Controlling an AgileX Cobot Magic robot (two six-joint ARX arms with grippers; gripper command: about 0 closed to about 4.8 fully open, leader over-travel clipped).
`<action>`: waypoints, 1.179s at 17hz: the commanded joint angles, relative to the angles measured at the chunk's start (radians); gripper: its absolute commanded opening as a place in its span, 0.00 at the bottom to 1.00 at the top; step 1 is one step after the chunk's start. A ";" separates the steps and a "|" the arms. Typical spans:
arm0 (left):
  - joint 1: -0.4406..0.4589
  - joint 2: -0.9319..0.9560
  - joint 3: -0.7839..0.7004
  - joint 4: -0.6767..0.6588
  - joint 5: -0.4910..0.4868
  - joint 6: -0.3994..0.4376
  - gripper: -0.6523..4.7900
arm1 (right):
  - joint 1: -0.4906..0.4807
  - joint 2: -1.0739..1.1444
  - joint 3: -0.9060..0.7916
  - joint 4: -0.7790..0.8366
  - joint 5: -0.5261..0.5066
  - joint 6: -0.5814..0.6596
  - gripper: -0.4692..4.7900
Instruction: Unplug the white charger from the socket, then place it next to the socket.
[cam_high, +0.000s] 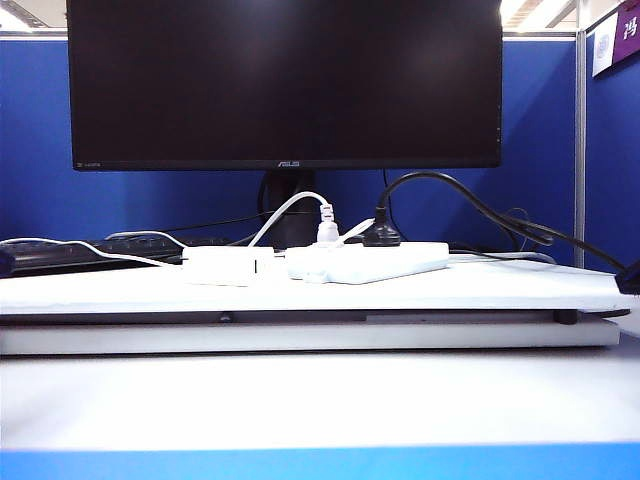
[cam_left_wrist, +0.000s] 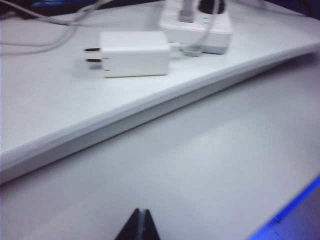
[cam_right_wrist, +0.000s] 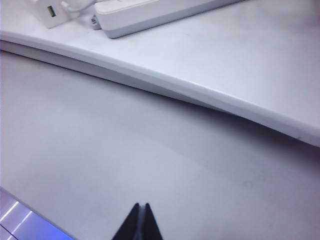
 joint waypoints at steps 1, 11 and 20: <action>0.000 0.000 0.000 -0.021 0.005 0.006 0.11 | 0.000 0.000 -0.003 0.006 0.023 0.000 0.08; 0.000 0.000 0.000 -0.024 -0.024 0.003 0.11 | 0.000 -0.002 -0.003 0.013 0.062 0.000 0.09; 0.026 -0.018 0.000 -0.024 -0.016 0.003 0.11 | -0.062 -0.045 -0.011 0.034 0.062 0.000 0.09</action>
